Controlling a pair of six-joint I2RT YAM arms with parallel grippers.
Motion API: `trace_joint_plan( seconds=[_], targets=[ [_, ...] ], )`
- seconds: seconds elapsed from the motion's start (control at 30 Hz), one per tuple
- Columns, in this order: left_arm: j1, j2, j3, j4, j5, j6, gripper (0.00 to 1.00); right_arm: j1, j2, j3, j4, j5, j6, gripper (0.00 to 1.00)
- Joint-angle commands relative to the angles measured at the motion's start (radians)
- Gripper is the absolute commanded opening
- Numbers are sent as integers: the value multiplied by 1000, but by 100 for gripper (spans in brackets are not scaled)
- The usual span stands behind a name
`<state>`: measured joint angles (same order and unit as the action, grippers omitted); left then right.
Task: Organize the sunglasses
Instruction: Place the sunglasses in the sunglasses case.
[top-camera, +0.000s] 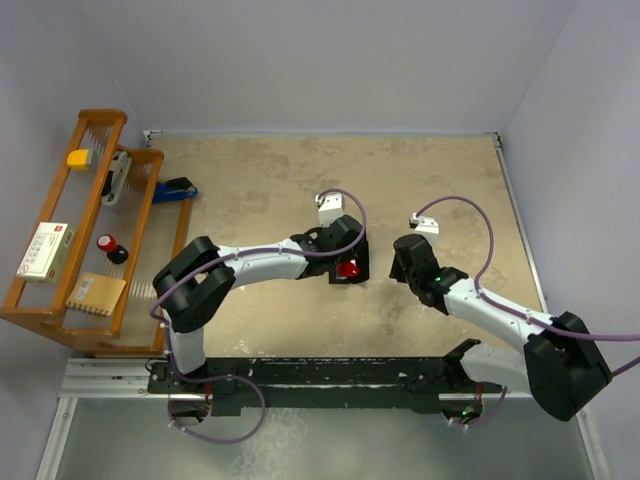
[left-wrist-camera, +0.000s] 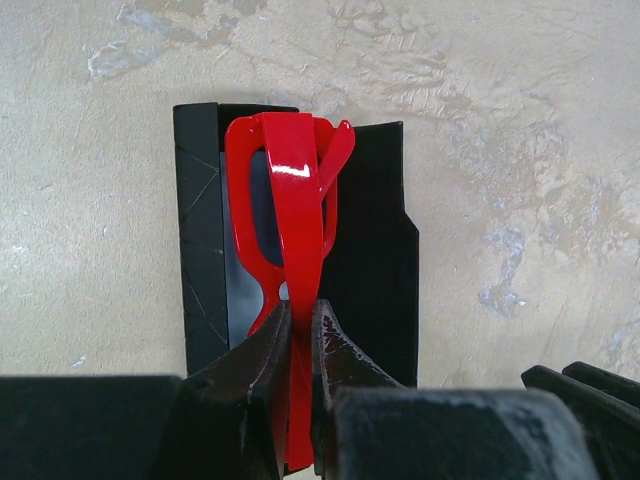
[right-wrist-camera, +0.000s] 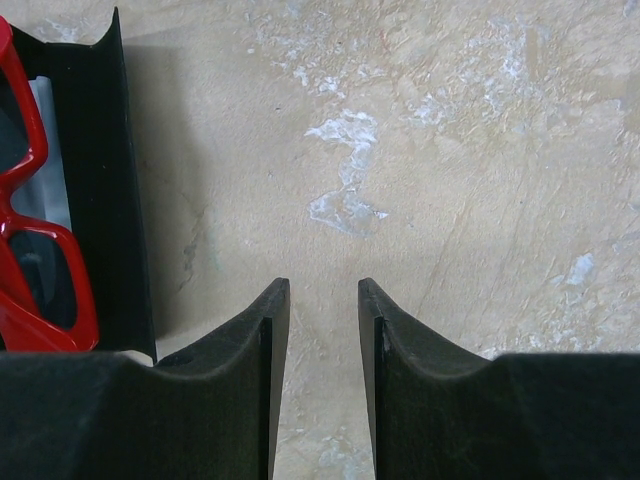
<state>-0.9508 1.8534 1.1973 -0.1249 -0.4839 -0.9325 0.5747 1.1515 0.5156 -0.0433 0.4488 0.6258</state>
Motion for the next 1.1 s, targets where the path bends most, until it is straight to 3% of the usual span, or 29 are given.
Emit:
trace_joint_plan(
  seconds=[0.0, 0.6, 0.83, 1.07],
  targets=[
    [-3, 8, -2, 17, -10, -12, 0, -4, -2, -1, 20, -3, 4, 37],
    [6, 30, -11, -1, -13, -22, 0, -5, 4, -7, 26, -5, 3, 37],
    [2, 21, 6, -30, -28, -21, 21, -5, -3, -9, 25, -3, 5, 37],
    [-12, 3, 35, -57, -47, -11, 23, -5, -2, -9, 26, -4, 5, 37]
  ],
)
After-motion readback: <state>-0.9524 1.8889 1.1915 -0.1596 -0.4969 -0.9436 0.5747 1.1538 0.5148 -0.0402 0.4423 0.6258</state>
